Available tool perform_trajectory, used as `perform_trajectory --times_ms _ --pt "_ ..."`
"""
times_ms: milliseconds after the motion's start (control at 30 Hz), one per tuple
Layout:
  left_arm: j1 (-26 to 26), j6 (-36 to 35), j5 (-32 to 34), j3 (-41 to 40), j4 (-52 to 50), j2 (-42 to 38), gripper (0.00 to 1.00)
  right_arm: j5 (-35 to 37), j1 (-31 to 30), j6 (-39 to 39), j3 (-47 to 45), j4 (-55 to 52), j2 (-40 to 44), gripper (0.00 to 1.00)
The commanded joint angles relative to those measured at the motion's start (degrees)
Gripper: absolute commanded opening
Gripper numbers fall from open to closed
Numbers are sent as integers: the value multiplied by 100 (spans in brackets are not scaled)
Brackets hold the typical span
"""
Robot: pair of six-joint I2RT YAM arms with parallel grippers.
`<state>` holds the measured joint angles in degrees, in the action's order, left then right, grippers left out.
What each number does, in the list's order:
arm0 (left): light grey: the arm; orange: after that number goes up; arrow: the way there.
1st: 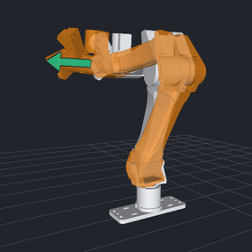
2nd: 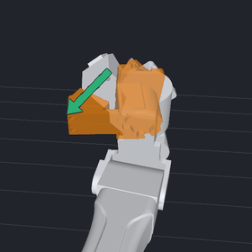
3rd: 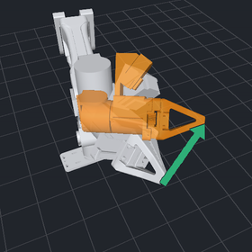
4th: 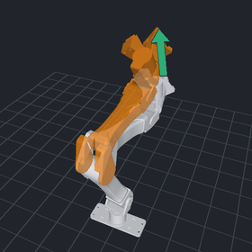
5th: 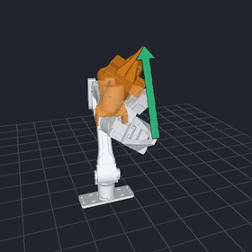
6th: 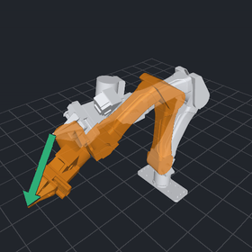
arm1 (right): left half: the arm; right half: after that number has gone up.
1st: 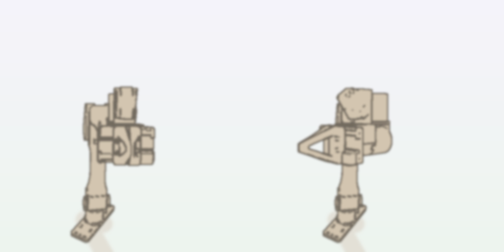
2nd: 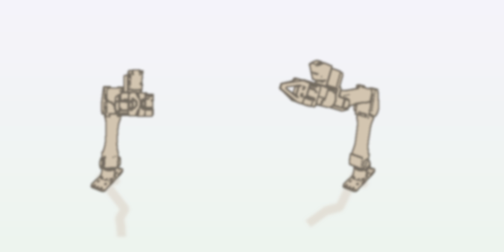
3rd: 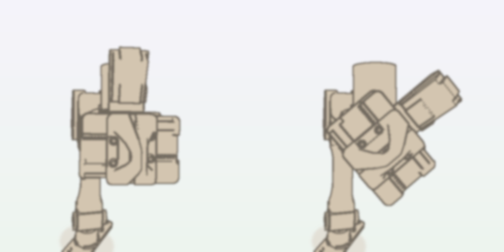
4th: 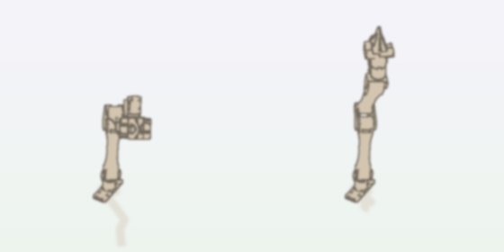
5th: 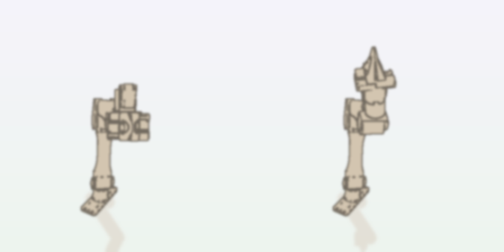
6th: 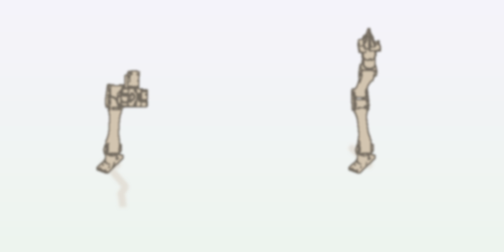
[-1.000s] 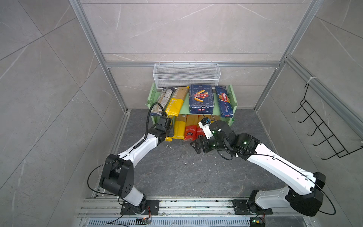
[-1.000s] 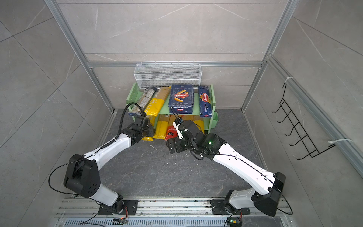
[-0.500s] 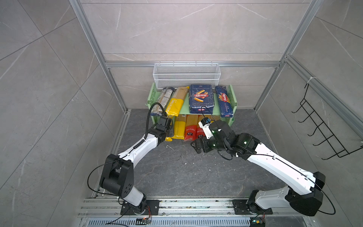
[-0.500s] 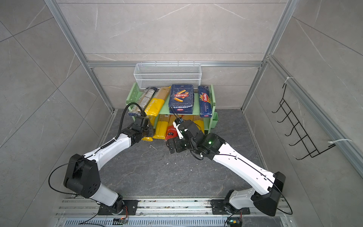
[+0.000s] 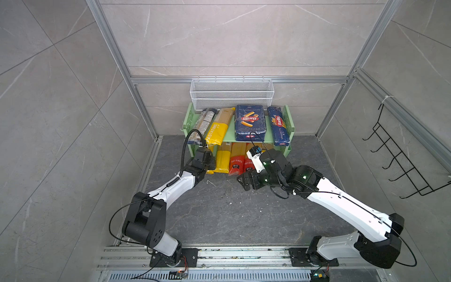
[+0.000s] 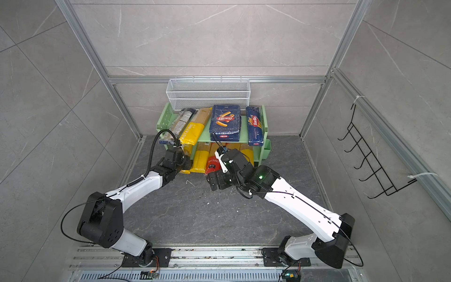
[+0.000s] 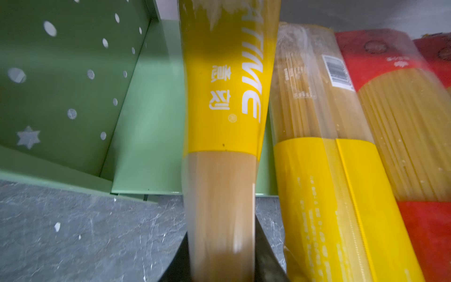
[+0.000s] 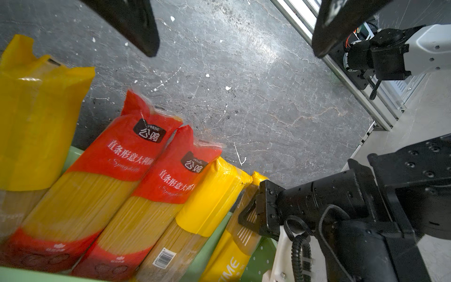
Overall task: Arrange pasta packages on shelves
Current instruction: Place the pasta bag on the shelf.
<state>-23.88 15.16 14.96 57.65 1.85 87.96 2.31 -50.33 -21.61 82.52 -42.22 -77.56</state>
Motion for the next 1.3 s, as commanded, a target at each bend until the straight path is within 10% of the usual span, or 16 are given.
perform_trajectory --times_ms 0,367,567,733,1267 --pt "101 -118 88 0 1884 -407 0 51 14 -63 36 -107 13 100" --pt "94 -217 134 43 1914 -510 0 -19 14 -133 27 -67 4 100" --pt "93 -180 227 322 1413 -497 47 -31 14 -142 45 -105 54 100" --pt "94 -72 106 432 966 -689 66 -36 19 -99 63 -142 92 100" --pt "51 418 -221 118 162 -1141 70 -95 14 -137 -191 -163 499 99"
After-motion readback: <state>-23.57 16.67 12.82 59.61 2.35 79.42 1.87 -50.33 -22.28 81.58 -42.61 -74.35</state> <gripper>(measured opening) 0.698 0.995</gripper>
